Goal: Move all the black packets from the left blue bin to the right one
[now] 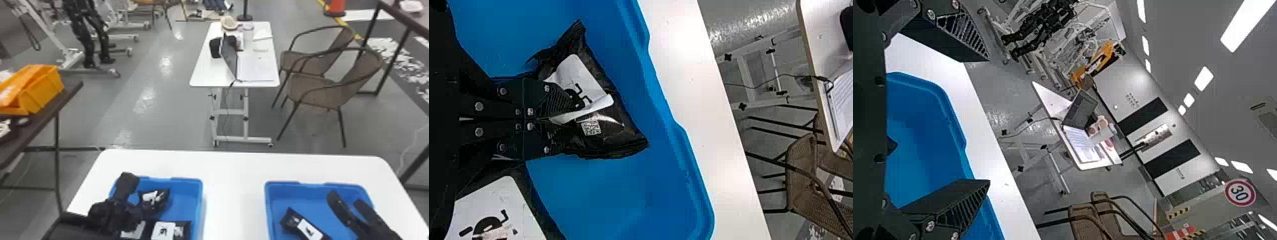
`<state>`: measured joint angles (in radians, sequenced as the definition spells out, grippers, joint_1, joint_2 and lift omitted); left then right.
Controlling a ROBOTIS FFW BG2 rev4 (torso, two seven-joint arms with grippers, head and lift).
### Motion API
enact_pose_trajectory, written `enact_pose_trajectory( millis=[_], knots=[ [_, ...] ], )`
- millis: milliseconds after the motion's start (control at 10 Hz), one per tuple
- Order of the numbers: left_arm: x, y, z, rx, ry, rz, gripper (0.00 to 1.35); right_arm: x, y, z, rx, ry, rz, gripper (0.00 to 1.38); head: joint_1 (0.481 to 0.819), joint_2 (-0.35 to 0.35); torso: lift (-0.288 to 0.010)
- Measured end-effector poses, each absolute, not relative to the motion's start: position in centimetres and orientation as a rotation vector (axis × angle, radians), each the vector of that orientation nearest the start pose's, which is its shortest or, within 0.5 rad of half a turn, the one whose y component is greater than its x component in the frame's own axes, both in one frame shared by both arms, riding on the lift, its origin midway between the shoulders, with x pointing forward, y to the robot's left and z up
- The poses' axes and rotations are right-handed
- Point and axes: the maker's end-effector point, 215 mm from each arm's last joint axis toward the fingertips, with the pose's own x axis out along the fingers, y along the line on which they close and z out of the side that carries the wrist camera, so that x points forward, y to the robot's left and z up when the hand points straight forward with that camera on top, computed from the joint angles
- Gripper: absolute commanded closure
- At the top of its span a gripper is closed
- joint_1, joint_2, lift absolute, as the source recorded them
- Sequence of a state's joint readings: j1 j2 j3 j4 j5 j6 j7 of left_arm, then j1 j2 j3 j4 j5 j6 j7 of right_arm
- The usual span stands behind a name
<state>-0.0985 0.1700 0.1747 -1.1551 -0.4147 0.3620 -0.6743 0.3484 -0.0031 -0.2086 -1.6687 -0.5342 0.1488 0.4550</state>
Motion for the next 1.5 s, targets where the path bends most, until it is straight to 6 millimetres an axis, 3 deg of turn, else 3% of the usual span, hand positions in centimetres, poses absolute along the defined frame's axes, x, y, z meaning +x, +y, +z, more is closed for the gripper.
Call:
enact_pose_trajectory(
  millis=[200, 500, 700, 1000, 1200, 1500],
  knots=[
    [50.4, 29.9, -56.9, 0.252, 0.721, -0.438, 1.22, 45.3, -24.5, -45.7, 0.564, 0.209, 0.219, 0.15, 0.695, 0.074, 0.0],
    [51.0, 21.7, -50.3, 0.234, 0.56, -0.571, 1.22, 45.8, -24.2, -44.7, 0.561, 0.188, 0.241, 0.15, 0.695, -0.026, 0.0],
    [52.1, 16.7, -47.0, 0.238, 0.488, -0.675, 1.22, 47.3, -23.7, -42.6, 0.54, 0.145, 0.284, 0.15, 0.695, -0.07, 0.0],
    [55.8, 11.3, -42.0, 0.447, 0.391, -0.82, 1.22, 50.8, -22.8, -39.3, 0.483, 0.086, 0.341, 0.14, 0.695, -0.113, 0.0],
    [57.4, 8.0, -40.1, 0.544, 0.334, -0.887, 1.22, 52.6, -21.0, -37.8, 0.495, 0.061, 0.39, 0.15, 0.695, -0.128, 0.0],
    [57.8, 2.6, -38.2, 0.554, 0.246, -0.988, 1.22, 54.2, -18.0, -36.3, 0.542, 0.039, 0.447, 0.15, 0.695, -0.144, 0.0]
  ],
)
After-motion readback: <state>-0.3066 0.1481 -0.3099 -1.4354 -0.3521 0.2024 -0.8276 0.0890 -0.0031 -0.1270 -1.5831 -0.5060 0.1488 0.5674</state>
